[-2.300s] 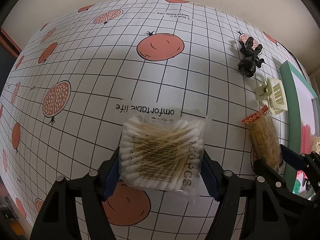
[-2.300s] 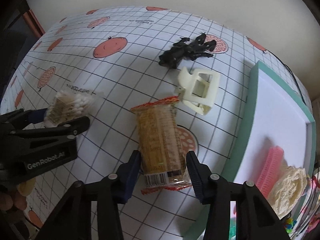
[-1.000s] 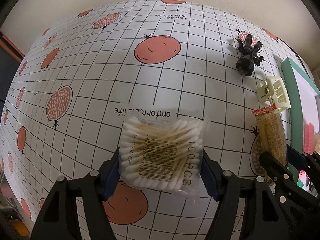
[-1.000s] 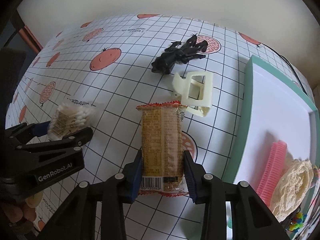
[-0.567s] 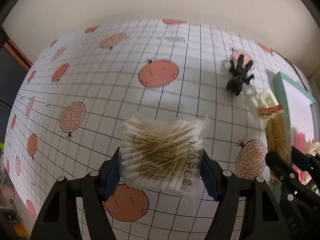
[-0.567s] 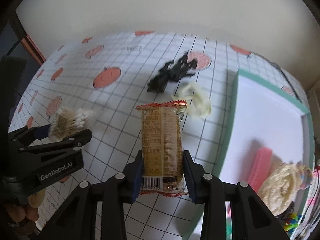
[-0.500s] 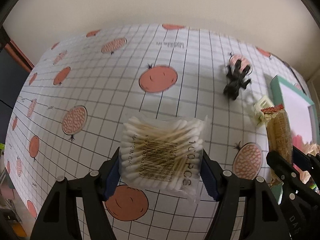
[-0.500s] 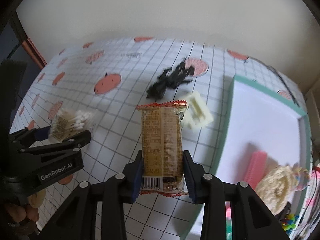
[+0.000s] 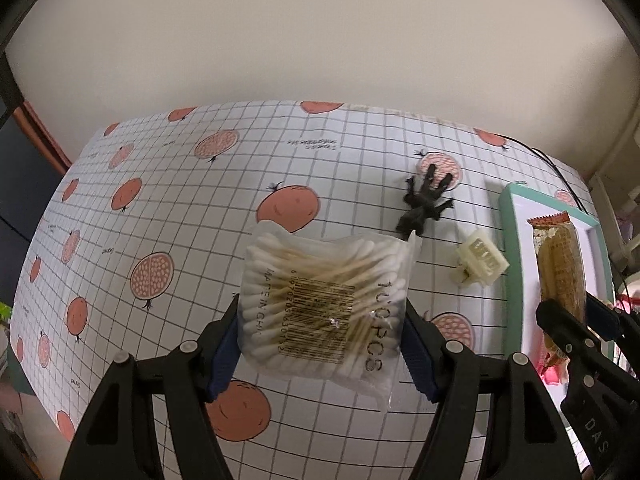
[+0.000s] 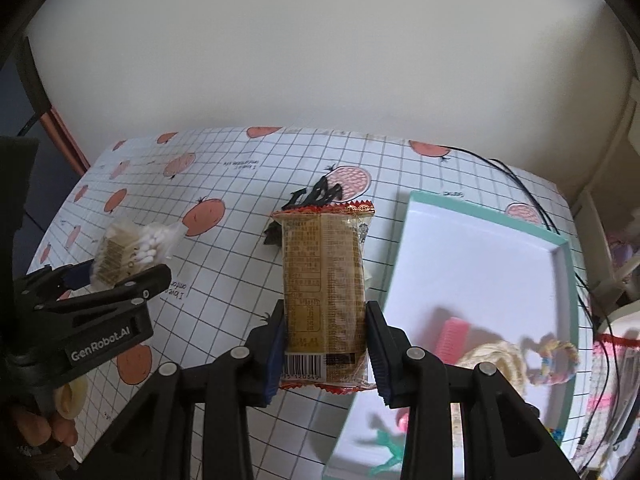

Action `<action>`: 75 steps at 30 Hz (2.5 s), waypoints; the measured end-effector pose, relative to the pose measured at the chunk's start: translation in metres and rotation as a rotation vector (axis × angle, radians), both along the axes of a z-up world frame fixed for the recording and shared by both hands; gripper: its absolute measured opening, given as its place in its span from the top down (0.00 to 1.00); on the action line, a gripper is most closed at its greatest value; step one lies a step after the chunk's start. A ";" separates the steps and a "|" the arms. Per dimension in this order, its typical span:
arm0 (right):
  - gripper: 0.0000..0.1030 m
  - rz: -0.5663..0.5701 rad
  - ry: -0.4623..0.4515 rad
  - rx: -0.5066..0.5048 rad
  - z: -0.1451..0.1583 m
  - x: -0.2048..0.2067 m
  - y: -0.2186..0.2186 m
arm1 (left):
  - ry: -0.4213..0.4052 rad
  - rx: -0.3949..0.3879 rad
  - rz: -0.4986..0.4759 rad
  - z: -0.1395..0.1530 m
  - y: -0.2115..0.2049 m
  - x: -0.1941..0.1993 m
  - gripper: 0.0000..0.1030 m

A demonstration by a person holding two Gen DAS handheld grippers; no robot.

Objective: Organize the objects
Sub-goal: 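Carry the swab pack and wafer snack bar over the white tray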

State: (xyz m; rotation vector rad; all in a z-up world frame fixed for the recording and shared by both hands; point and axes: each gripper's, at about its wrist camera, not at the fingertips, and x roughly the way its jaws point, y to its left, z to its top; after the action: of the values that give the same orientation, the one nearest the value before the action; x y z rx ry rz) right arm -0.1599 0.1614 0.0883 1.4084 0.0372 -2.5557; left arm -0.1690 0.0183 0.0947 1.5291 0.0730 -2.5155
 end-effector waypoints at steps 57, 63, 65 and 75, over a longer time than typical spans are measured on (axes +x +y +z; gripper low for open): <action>0.62 -0.371 0.014 -0.013 -0.011 -0.006 0.191 | 0.163 0.083 -0.354 -0.010 0.189 -0.044 0.30; 0.62 -0.383 0.040 -0.017 -0.010 -0.010 0.197 | 0.173 0.091 -0.375 -0.018 0.199 -0.051 0.30; 0.62 -0.385 0.049 -0.023 -0.010 -0.011 0.199 | 0.174 0.093 -0.373 -0.021 0.199 -0.051 0.30; 0.62 -0.373 0.063 -0.032 -0.019 -0.016 0.196 | 0.168 0.110 -0.358 -0.035 0.197 -0.054 0.30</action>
State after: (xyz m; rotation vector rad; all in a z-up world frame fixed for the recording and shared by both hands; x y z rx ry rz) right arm -0.1759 0.3576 0.0692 1.4366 -0.2804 -2.8803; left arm -0.2230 0.2155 0.0595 1.4784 -0.0438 -2.9639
